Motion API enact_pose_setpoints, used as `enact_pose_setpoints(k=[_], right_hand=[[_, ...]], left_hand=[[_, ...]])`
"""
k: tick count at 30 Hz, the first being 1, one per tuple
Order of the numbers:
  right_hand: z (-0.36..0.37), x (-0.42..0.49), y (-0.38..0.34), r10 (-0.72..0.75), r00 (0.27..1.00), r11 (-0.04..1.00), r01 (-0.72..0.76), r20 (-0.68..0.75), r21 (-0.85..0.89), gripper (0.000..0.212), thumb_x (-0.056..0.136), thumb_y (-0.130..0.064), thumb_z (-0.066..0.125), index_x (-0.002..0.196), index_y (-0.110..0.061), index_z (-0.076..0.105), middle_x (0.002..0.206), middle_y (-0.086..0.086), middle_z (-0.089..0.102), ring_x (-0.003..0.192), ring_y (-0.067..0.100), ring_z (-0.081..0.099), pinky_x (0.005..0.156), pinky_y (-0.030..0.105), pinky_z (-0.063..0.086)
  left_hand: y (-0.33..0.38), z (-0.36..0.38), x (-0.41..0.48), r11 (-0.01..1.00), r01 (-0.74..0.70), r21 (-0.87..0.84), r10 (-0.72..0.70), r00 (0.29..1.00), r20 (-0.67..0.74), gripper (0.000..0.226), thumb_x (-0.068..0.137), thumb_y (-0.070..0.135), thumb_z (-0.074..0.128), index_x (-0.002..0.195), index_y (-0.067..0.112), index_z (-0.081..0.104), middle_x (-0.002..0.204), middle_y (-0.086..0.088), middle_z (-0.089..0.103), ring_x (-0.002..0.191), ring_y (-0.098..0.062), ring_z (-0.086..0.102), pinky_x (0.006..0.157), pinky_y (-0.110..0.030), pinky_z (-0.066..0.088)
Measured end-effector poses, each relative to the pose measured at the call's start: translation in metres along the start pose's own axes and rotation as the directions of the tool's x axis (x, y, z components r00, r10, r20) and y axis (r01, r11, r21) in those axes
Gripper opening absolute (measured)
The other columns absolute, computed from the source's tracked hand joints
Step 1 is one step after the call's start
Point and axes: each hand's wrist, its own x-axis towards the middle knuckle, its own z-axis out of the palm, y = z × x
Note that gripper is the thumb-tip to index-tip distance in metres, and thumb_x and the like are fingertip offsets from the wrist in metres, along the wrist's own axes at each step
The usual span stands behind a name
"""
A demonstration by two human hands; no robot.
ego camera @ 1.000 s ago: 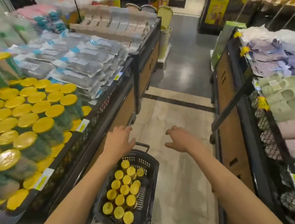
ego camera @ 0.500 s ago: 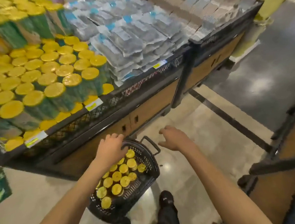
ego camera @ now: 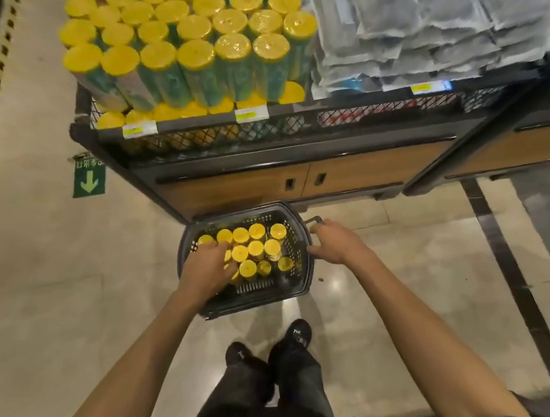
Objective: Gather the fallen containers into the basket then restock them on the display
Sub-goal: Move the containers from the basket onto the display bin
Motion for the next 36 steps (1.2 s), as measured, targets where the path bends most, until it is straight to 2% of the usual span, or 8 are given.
enact_pose_setpoints(k=[4,8,13,16,20,24,29,36], right_hand=[[0.015,0.026,-0.009,-0.015,1.000,1.000,0.015,-0.009,-0.006,0.054,0.088,-0.046,0.060,0.131,-0.014,0.054,0.132,0.014,0.053,0.121,0.032,0.050,0.096,0.042,0.049],[0.045,0.063,-0.010,-0.029,1.000,0.999,0.029,0.002,-0.040,0.050,0.089,-0.044,0.060,0.126,-0.010,0.054,0.123,0.016,0.055,0.115,0.034,0.053,0.091,0.041,0.049],[0.094,0.128,0.004,-0.059,0.998,0.996,0.057,-0.024,-0.073,0.042,0.089,-0.041,0.062,0.116,-0.009,0.057,0.116,0.015,0.059,0.108,0.032,0.056,0.085,0.039,0.048],[0.128,0.172,0.015,-0.061,0.997,0.994,0.057,-0.042,-0.090,0.050,0.091,-0.040,0.062,0.128,-0.008,0.053,0.128,0.018,0.055,0.117,0.035,0.054,0.093,0.042,0.048],[0.185,0.226,0.023,-0.064,0.998,0.995,0.063,-0.012,-0.079,0.062,0.094,-0.041,0.058,0.145,-0.010,0.040,0.146,0.018,0.042,0.134,0.035,0.042,0.106,0.044,0.040],[0.250,0.274,0.031,-0.114,0.991,0.993,0.113,-0.063,-0.018,0.053,0.090,-0.035,0.063,0.135,-0.010,0.050,0.132,0.017,0.051,0.124,0.035,0.050,0.098,0.046,0.046],[0.311,0.328,0.038,-0.152,0.984,0.987,0.146,-0.094,-0.070,0.064,0.088,-0.038,0.069,0.141,-0.011,0.046,0.136,0.015,0.046,0.122,0.035,0.050,0.092,0.044,0.048],[0.351,0.365,0.050,-0.210,0.961,0.974,0.190,-0.181,-0.121,0.071,0.078,-0.045,0.075,0.136,-0.014,0.049,0.130,0.011,0.044,0.114,0.034,0.053,0.090,0.048,0.051]], left_hand=[[-0.002,0.023,0.001,1.000,-0.009,-0.025,0.008,1.000,-0.015,0.037,0.088,0.039,0.057,0.116,0.015,0.059,0.111,-0.010,0.063,0.104,-0.032,0.059,0.075,-0.040,0.049],[-0.014,0.062,0.028,0.997,-0.043,-0.059,0.041,0.999,-0.033,0.038,0.086,0.040,0.056,0.116,0.018,0.060,0.111,-0.007,0.064,0.102,-0.030,0.060,0.071,-0.038,0.049],[-0.036,0.131,0.080,0.997,-0.065,-0.048,0.064,0.998,-0.027,0.044,0.088,0.041,0.055,0.122,0.013,0.058,0.112,-0.012,0.063,0.105,-0.034,0.059,0.079,-0.044,0.053],[-0.048,0.177,0.118,0.996,-0.081,-0.031,0.080,0.996,-0.039,0.045,0.089,0.041,0.055,0.124,0.013,0.057,0.114,-0.013,0.063,0.106,-0.035,0.059,0.079,-0.044,0.052],[-0.071,0.244,0.164,0.995,-0.088,-0.043,0.087,0.996,-0.031,0.051,0.091,0.044,0.054,0.134,0.018,0.051,0.126,-0.011,0.057,0.118,-0.033,0.052,0.088,-0.045,0.050],[-0.104,0.310,0.192,0.991,-0.078,-0.106,0.077,0.997,-0.015,0.051,0.090,0.043,0.058,0.134,0.018,0.051,0.133,-0.009,0.053,0.121,-0.034,0.050,0.088,-0.046,0.049],[-0.127,0.385,0.213,0.985,-0.157,-0.065,0.150,0.984,-0.092,0.050,0.089,0.044,0.061,0.131,0.018,0.053,0.123,-0.008,0.059,0.110,-0.032,0.055,0.081,-0.044,0.050],[-0.127,0.426,0.242,0.968,-0.251,-0.019,0.245,0.957,-0.153,0.056,0.088,0.047,0.061,0.136,0.022,0.048,0.127,-0.003,0.055,0.114,-0.026,0.048,0.092,-0.041,0.045]])
